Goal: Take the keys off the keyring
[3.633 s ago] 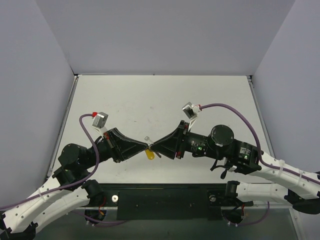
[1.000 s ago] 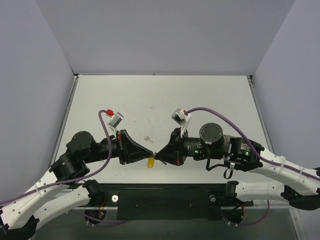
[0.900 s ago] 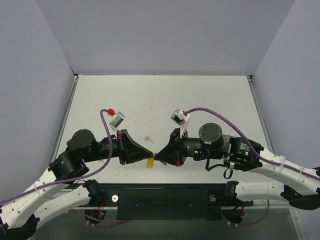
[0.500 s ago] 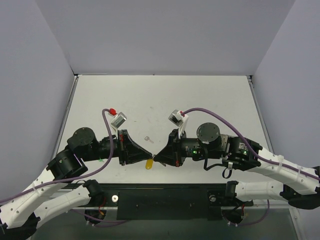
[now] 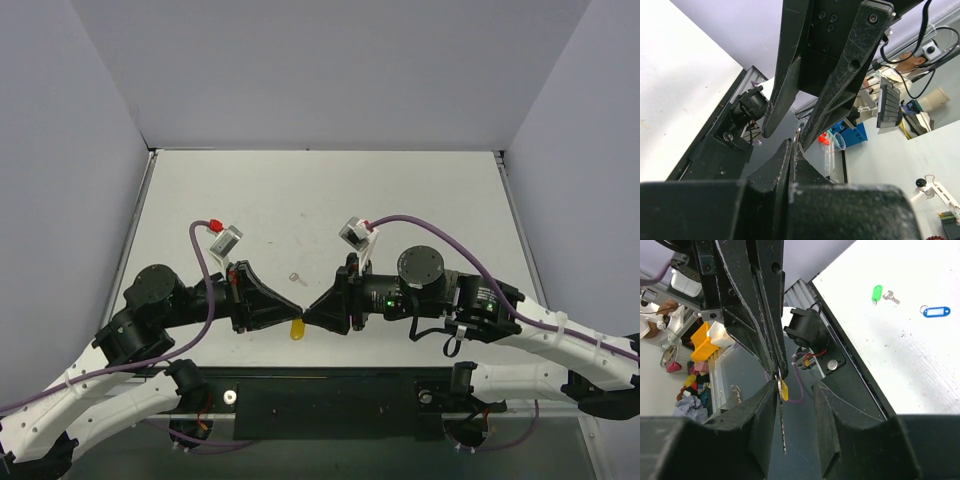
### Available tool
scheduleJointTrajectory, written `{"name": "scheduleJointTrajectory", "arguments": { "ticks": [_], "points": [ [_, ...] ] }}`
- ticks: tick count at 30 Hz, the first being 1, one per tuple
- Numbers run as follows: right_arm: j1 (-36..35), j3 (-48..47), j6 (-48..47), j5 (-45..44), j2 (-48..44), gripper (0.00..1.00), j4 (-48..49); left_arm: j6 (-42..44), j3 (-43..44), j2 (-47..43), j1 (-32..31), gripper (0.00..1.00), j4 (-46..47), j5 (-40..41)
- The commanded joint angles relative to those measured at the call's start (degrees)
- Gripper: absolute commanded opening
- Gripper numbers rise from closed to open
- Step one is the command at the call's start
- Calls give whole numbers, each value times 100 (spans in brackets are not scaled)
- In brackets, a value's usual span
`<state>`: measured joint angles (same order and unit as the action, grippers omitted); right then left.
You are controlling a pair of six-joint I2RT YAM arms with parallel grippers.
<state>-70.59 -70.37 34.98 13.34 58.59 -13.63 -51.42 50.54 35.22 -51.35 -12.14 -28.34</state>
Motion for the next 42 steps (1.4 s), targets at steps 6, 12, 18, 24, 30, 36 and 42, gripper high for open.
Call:
{"name": "scheduleJointTrajectory", "arguments": {
  "ticks": [6,12,18,24,30,36,42],
  "points": [
    [1,217,26,-209,-216,28,651,-334,-27,-95,-24,0,854,-67],
    [1,322,52,-244,-278,21,861,-430,-124,-129,-24,0,1012,-40],
    [1,383,53,-262,-330,21,984,-448,-124,-112,-24,0,1021,-31],
    [-8,559,61,-350,-541,19,1186,-465,-133,-139,-24,0,1038,-58],
    [1,603,70,-359,-577,19,1266,-492,-150,-165,-24,0,1100,-58],
    [-8,638,140,-341,-524,19,1310,-527,-168,-165,-24,0,1126,-67],
    [10,630,167,-306,-471,21,1495,-536,-194,-174,-24,0,1126,-75]
  ]
}}
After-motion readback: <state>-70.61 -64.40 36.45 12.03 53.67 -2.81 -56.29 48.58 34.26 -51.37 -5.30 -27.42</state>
